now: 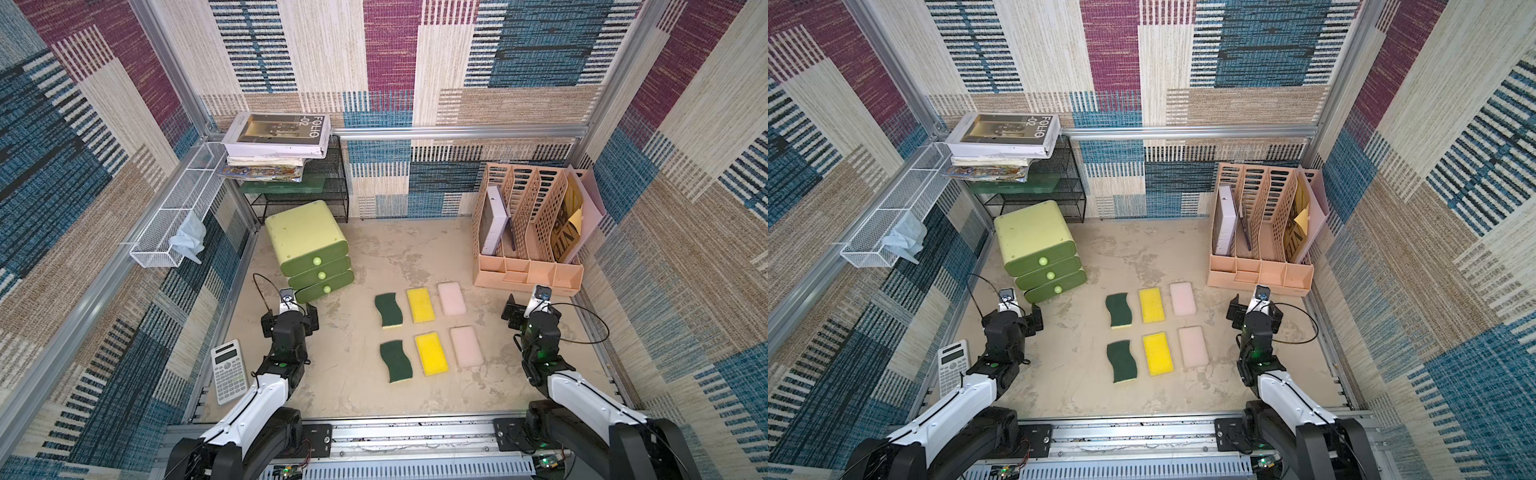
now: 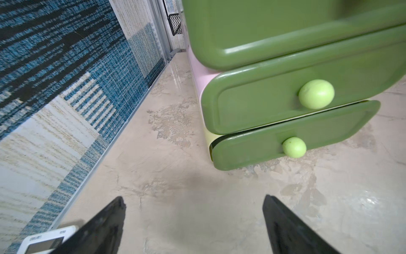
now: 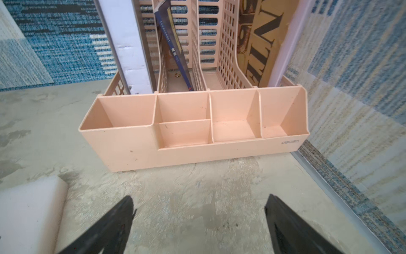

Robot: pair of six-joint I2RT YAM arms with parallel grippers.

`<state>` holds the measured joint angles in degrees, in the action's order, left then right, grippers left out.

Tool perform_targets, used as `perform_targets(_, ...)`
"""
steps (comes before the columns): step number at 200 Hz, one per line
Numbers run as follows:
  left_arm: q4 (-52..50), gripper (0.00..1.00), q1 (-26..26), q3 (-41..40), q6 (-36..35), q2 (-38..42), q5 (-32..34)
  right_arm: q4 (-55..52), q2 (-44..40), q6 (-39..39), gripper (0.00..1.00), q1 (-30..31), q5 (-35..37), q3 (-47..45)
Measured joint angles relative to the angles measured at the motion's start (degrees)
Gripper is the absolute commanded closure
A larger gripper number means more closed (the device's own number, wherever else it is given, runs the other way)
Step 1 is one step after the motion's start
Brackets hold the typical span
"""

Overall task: Take the sponge out of the drawer
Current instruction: Reset both arms

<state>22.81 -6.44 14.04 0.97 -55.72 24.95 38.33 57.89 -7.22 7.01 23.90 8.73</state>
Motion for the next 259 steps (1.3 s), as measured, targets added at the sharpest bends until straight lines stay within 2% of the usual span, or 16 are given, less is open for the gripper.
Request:
perform_targets(43, 5.07, 0.01, 3.34, 0.20, 0.33, -5.55, -5.79, 8.22, 8.55, 5.07, 0.04, -0.09, -5.62, 1.09)
perform_targets(120, 13.16, 0.02, 5.09, 2.08, -2.67, -12.57, -13.03, 18.34, 19.63, 12.11, 0.04, -1.09, -14.53, 4.46)
perform_targets(189, 14.21, 0.02, 5.16, 4.39, -4.17, -15.52, -18.16, 21.86, 23.82, 11.37, 0.04, -5.95, -21.07, 5.20)
perform_targets(259, 17.79, 0.01, 5.44, 4.31, -4.31, -19.74, -22.29, 24.39, 26.10, 10.71, 0.04, -6.25, -23.12, 4.94)
